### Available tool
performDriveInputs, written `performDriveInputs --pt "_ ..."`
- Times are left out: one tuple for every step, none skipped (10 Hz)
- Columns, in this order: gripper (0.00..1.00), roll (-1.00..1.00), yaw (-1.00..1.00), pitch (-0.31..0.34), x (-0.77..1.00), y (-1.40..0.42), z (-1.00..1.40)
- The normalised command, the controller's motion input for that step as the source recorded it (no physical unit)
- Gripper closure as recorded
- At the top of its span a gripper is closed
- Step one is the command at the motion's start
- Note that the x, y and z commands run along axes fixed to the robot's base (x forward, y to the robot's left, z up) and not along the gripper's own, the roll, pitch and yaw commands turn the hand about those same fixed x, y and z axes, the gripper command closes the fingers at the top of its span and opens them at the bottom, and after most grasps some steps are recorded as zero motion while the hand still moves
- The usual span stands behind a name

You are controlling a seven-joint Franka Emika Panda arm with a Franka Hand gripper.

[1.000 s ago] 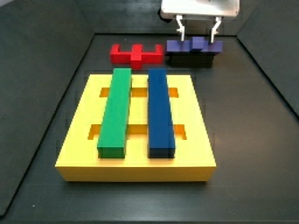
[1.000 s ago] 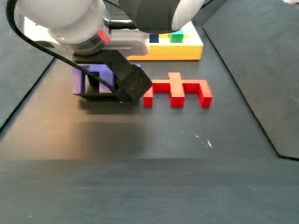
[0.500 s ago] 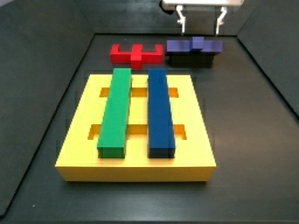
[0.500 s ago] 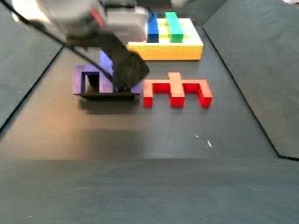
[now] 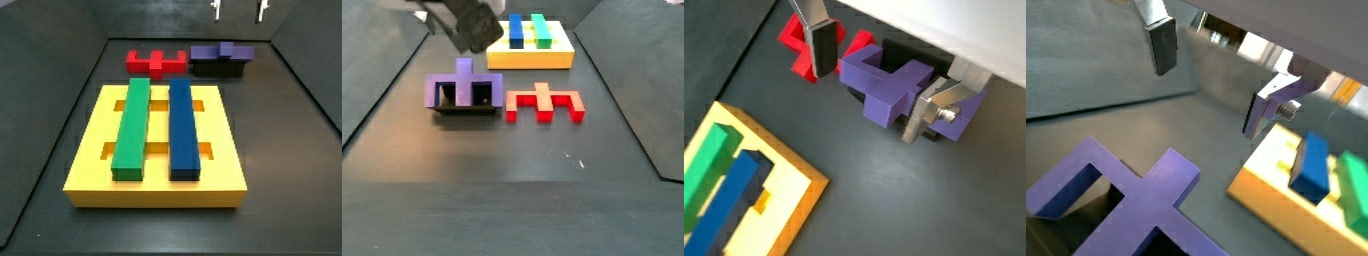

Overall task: Pick up the purple object. Move up. Place the purple object on the fixture. Regrasp the purple object. Move to above the board. Insert the purple object.
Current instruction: Regrasp the purple object.

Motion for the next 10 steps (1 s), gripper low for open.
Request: performDriveInputs --pt "0.00 1.00 0.00 0.000 0.00 -0.22 0.02" --pt "0.00 1.00 0.00 0.000 0.00 -0.22 0.03" --pt "0.00 1.00 0.00 0.020 0.00 -0.22 0.03" --pt "0.00 1.00 0.00 0.051 -0.05 -0.09 0.04" --pt "0.00 1.00 0.00 0.094 -0.12 0.00 0.04" --pt "0.00 1.00 -0.01 0.091 -0.15 0.08 0.09" --pt "0.00 1.00 -0.02 0.100 -0.16 0.07 0.11" --pt "0.00 1.00 -0.03 0.103 -0.17 0.06 0.15" --pt "0.00 1.00 -0.02 0.106 -0.16 0.05 0.17" --pt "0.00 1.00 -0.05 0.097 -0.17 0.11 0.09"
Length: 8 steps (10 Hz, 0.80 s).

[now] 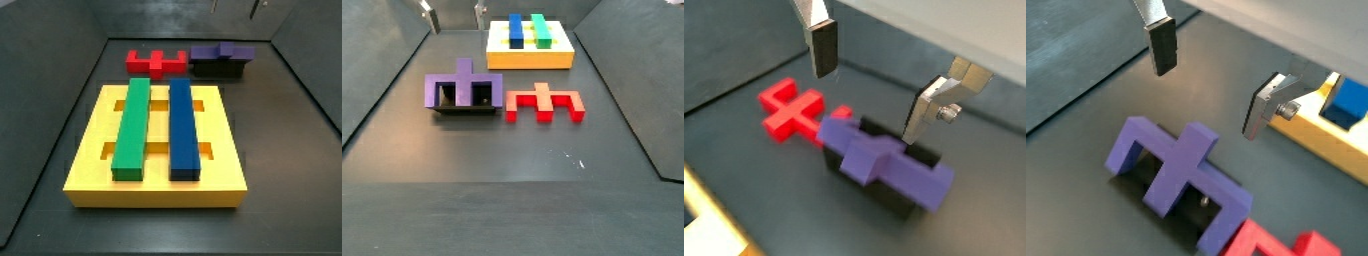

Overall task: Pick up the purple object. Move up. Place the purple object on the fixture. Regrasp the purple object. Move to above the board. Insert the purple object.
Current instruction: Regrasp the purple object.

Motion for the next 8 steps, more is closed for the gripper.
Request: performDriveInputs --pt "0.00 1.00 -0.05 0.089 -0.17 0.27 0.01" --pt "0.00 1.00 0.00 0.140 -0.06 0.17 0.01" --pt "0.00 1.00 0.02 0.194 0.00 0.06 0.04" --pt "0.00 1.00 0.16 0.294 0.15 0.00 0.09" --pt "0.00 1.00 0.21 0.314 0.26 0.00 0.06" --pt "0.00 1.00 0.24 0.289 0.42 -0.01 0.06" --pt "0.00 1.00 0.22 0.286 0.47 -0.02 0.01" --pt "0.00 1.00 0.22 0.300 0.51 -0.01 0.00"
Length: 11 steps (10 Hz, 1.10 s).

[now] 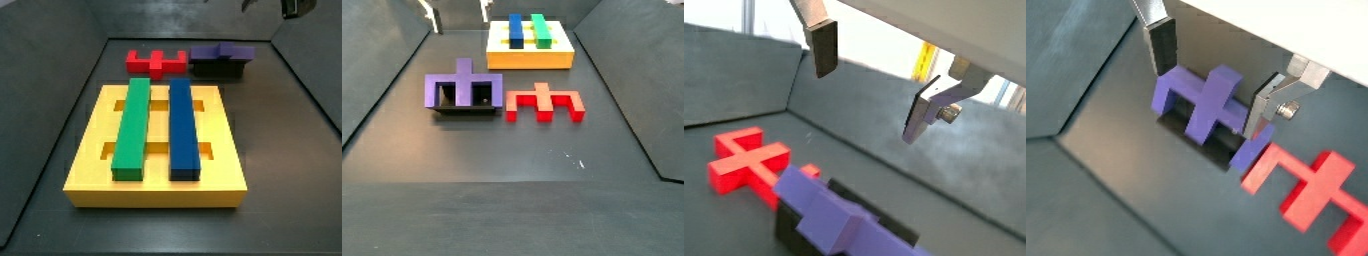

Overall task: Pick up the purple object. Move up. Place the purple object on the fixture. Regrasp the purple object. Move to above the board. Insert the purple object.
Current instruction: Regrasp the purple object.

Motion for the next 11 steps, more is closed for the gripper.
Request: performDriveInputs --pt "0.00 0.99 0.23 0.309 0.54 -0.05 0.00" --pt "0.00 0.89 0.23 0.317 0.54 -0.09 0.02" --pt "0.00 0.75 0.19 0.289 0.48 -0.11 0.00" --pt "0.00 0.67 0.18 0.240 0.32 -0.06 0.02" --pt "0.00 0.48 0.13 0.143 0.19 -0.04 0.00" --pt "0.00 0.33 0.07 0.074 0.14 -0.01 0.00" --pt "0.00 0.30 0.07 0.077 0.15 -0.01 0.00" --pt "0.00 0.23 0.03 0.031 0.02 -0.02 0.00" --pt "0.00 -0.04 0.00 0.000 0.00 0.06 0.00" --pt "0.00 0.00 0.00 -0.009 0.03 -0.03 -0.05" --pt "0.00 0.08 0.00 0.009 0.33 -0.15 -0.35"
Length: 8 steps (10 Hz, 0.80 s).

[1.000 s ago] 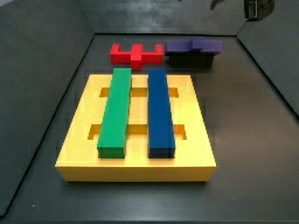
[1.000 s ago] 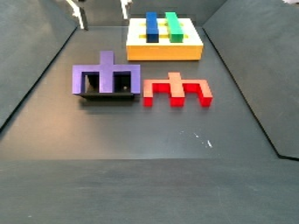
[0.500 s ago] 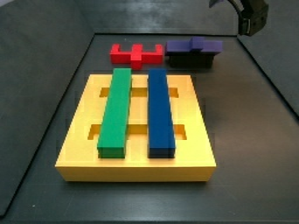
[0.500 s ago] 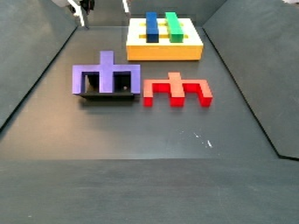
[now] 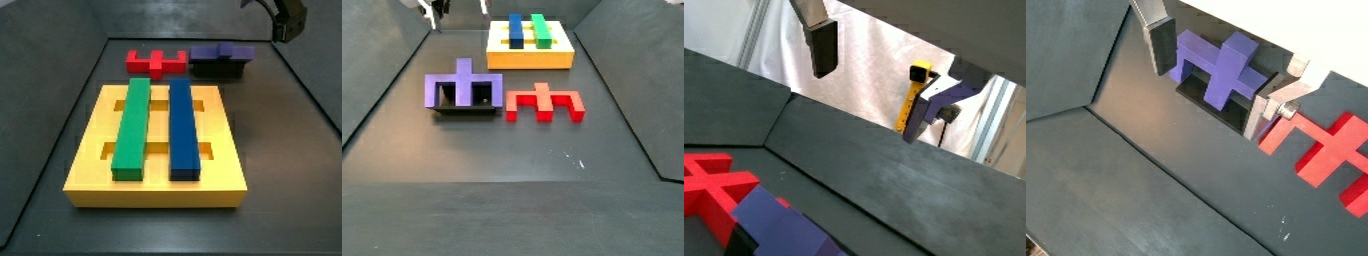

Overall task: Pick up the purple object. Move up. Place the purple object on the fixture. Regrasp the purple object. Move to above the board. Insert the purple object.
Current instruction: Regrasp the purple object.

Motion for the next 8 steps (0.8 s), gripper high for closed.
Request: performDriveInputs --pt "0.00 -0.48 -0.19 -0.174 0.30 -0.17 -0.60" --pt "0.00 -0.56 -0.19 -0.354 0.40 -0.19 -0.53" --pt "0.00 -0.52 0.00 -0.386 0.45 -0.02 -0.55" --pt "0.00 0.13 0.16 -0.151 0.19 -0.30 -0.48" --pt "0.00 0.41 0.27 -0.074 0.03 -0.42 -0.53" --pt "0.00 0.37 0.39 -0.260 -0.20 -0.34 -0.73" --pt "0.00 0.29 0.48 -0.343 -0.22 -0.23 -0.65" --pt "0.00 0.03 0.49 -0.297 0.00 0.00 -0.36"
